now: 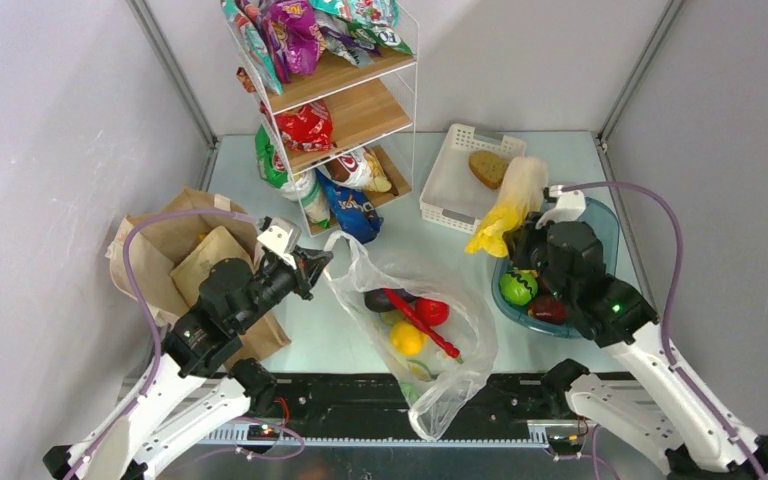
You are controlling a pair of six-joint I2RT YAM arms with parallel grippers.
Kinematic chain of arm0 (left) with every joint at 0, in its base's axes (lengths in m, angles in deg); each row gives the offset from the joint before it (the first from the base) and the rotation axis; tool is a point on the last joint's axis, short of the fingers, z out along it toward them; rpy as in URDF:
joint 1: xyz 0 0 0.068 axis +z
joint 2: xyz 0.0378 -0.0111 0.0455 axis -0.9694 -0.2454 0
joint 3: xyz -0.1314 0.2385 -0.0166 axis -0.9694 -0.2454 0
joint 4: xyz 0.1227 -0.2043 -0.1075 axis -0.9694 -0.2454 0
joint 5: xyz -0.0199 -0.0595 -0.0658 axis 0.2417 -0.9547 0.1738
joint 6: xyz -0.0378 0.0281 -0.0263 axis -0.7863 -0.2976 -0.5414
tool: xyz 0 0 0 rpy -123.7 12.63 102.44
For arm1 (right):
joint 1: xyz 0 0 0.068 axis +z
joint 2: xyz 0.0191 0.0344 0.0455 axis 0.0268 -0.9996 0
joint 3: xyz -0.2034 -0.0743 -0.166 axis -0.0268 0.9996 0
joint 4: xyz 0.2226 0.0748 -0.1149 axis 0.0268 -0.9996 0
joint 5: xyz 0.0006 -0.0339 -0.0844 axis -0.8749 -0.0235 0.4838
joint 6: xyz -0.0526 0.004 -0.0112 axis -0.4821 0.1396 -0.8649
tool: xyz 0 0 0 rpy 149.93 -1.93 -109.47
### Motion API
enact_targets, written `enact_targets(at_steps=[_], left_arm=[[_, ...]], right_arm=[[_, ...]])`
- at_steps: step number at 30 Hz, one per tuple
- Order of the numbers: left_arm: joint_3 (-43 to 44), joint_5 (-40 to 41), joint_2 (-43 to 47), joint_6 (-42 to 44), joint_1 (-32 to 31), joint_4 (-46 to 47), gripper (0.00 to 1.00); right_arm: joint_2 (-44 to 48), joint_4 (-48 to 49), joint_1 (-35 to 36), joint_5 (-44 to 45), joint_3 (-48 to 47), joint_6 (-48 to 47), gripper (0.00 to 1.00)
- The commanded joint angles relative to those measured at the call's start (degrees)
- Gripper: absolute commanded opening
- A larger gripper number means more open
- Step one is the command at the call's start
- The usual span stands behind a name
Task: Untie the knot of the grocery bags and take out the mixed food
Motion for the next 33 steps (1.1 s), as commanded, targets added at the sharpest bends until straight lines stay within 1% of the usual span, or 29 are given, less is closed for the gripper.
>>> enact_targets(at_steps=[1,2,3,4,5,6,7,8,9,14,16,20,23,27,31,33], left_arm=[[0.3,0.6,0.3,-0.2,-0.2,0.9,0.00],[0.4,0.5,0.4,-0.2,-0.2,0.8,0.00],[0.4,0.4,0.4,-0.2,-0.3,0.8,0.00],[0.4,0.4,0.4,-0.2,-0.2,0.8,0.00],[0.4,0.4,0.4,-0.2,-0.2,0.8,0.00],[0.4,0.4,0.4,-0.2,-0.2,0.8,0.00],[0.4,0.3,0.3,-0.3,-0.3,0.8,0.00],[0.4,0.3,0.3,-0.2,-0.2,0.8,0.00],[0.4,0.3,0.3,-0.2,-0.2,0.8,0.00],[0.4,0.4,-0.2,-0.2,-0.3,0.7,0.00],[0.4,0.1,-0.3,-0.2,-0.2,0.6,0.00],[0.5,-0.1,-0.4,-0.2,-0.2,0.6,0.00],[0.5,-0.5,-0.4,-0.3,-0.2,0.6,0.00],[0.5,-0.5,-0.6,-0.3,-0.3,0.6,0.00],[0.5,-0.5,-0.5,-0.2,-0.2,0.6,0.00],[0.4,-0.4,-0.5,-0.1,-0.2,0.7,0.00]], right_arm=[[0.1,-0.1,-12.7,-12.9,0.5,-1.0,0.00],[0.0,0.1,-14.8,-15.5,1.2,-1.1,0.00],[-0.2,0.2,-19.4,-16.6,1.5,-1.2,0.00],[-0.5,0.2,-21.9,-18.6,2.2,-1.3,0.00],[-1.3,0.1,-26.3,-19.1,2.6,-1.4,0.00],[-2.1,0.0,-28.6,-21.6,3.4,-1.5,0.00],[-2.7,0.1,-32.8,-22.5,3.7,-1.9,0.00],[-3.7,0.4,-34.8,-23.9,4.6,-2.1,0.00],[-4.2,0.6,-38.9,-24.5,5.4,-2.7,0.00],[-8.4,3.1,-49.9,-31.1,7.3,-4.6,0.00],[-9.8,4.3,-51.0,-32.0,7.4,-4.5,0.00],[-12.8,6.9,-51.2,-31.0,7.4,-4.8,0.00],[-15.4,9.3,-50.9,-33.6,7.4,-5.6,0.00],[-20.7,11.5,-49.5,-32.8,7.4,-7.0,0.00],[-26.0,14.4,-49.7,-38.5,7.4,-6.8,0.00],[-27.7,15.3,-49.5,-38.2,7.4,-6.1,0.00]])
